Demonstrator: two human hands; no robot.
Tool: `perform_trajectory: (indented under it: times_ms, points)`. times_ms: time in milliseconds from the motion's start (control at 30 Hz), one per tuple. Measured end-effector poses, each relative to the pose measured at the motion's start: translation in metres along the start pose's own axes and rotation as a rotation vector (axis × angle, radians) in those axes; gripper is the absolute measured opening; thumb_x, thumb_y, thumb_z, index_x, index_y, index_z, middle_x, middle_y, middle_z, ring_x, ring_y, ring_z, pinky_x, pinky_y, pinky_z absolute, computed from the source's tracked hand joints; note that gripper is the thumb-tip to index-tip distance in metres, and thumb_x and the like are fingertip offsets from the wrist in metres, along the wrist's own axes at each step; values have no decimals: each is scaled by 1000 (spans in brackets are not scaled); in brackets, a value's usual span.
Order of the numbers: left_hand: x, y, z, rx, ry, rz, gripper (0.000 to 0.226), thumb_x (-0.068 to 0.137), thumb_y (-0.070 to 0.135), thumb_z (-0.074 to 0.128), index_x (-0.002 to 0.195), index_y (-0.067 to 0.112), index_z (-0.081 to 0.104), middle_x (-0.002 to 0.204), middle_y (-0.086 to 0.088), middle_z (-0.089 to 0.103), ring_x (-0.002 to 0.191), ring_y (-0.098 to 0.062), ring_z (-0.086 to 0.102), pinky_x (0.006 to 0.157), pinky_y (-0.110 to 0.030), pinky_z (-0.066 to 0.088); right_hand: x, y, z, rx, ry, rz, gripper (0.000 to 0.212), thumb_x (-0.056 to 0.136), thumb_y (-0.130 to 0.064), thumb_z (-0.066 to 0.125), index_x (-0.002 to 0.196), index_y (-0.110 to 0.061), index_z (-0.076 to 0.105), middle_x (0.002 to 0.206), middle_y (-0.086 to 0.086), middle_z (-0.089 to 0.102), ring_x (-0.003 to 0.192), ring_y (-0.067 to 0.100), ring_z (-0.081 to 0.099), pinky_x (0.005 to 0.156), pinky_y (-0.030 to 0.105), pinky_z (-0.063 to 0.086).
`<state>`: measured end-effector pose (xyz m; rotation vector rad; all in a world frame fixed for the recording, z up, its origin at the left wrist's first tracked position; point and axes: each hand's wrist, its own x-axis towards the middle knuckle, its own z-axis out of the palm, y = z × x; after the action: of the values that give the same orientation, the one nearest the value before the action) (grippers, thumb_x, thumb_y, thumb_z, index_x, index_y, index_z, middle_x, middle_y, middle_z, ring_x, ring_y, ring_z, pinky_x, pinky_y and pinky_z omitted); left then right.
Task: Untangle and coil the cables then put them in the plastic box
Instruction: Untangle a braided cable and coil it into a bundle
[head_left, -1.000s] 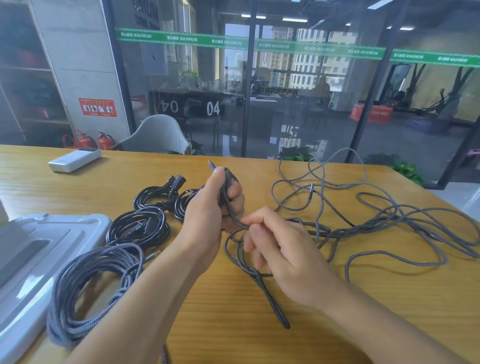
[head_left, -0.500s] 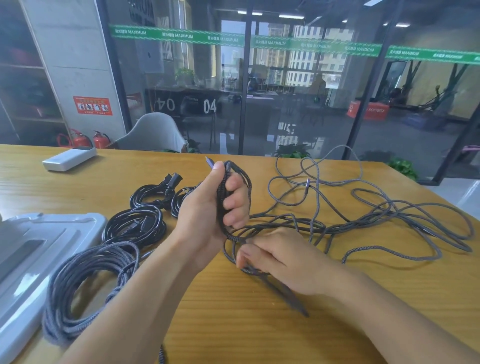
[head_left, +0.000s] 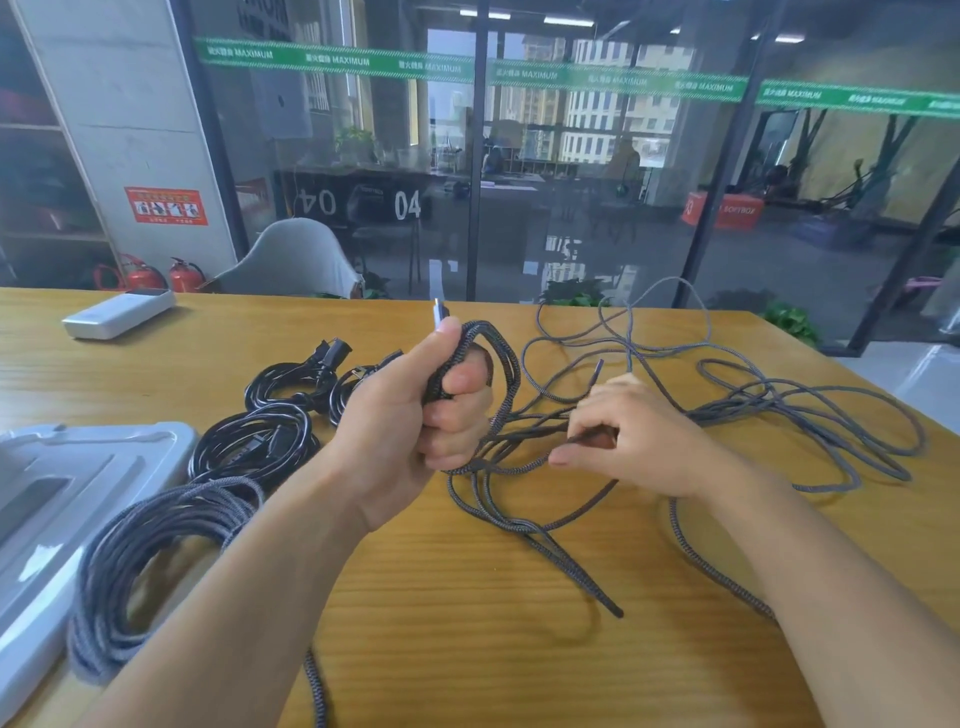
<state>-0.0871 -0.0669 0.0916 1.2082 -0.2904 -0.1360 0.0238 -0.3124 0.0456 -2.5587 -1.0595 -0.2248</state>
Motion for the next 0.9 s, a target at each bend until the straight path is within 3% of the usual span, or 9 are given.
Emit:
perform_trajectory:
  times_ms: [100,233,367,433,500,633,733,833,900]
  points:
    - [-2,6,-4,-36,10,6,47,100,51,38,61,24,40,51,11,23,43,-6,16,41,-22,12,-6,18,-9,73,107,73,61,82,-87,53,62,-30,62,64,-10,58,69,9,54,93,30,37]
    - [-2,5,-1,-37,-22,-19,47,99,50,38,60,24,40,50,12,23,42,-5,17,40,-21,14,-11,28,-24,299,112,162,61,71,-87,68,64,-26,69,67,5,59,62,13,48,65,33,42]
    - [-4,8,0,-70,-37,-29,46,98,50,38,59,25,40,48,13,25,46,-9,9,41,-22,10,-14,24,-32,394,-53,171,39,74,-65,78,69,-26,75,68,-11,49,69,13,43,73,34,40]
    - [-4,9,-1,-78,-32,-31,46,98,49,38,59,25,40,48,13,25,47,-10,7,40,-22,10,-14,22,-30,377,-66,188,39,72,-64,79,69,-25,75,66,-10,48,66,10,42,72,31,39]
    - [-2,4,1,-73,-32,-49,47,98,50,38,58,25,40,48,12,24,45,-9,8,40,-22,11,-11,18,-26,303,26,232,43,73,-67,79,66,-25,73,59,-1,48,57,8,39,65,30,37]
    - [4,-14,11,-7,-85,-120,48,99,50,37,59,24,42,50,10,23,41,-5,17,42,-24,10,-2,6,-16,78,274,319,49,78,-65,79,58,-22,66,40,-11,42,45,9,43,54,28,32]
    - [9,-26,15,53,-104,-166,50,104,48,33,62,23,40,52,9,23,43,-7,17,45,-26,9,2,5,-11,10,417,343,53,77,-71,77,55,-25,62,36,-10,41,41,12,39,59,26,36]
    - [10,-30,17,105,-105,-193,48,103,50,35,64,23,39,53,9,23,46,-8,16,47,-28,9,5,2,-10,-14,507,354,53,77,-72,75,58,-24,66,35,-9,41,44,11,43,74,30,43]
    - [10,-32,19,165,-129,-199,45,100,52,37,65,23,39,54,8,23,47,-10,15,48,-28,9,5,-3,-9,-48,511,352,52,78,-74,72,59,-26,64,37,-7,42,44,11,43,72,31,42]
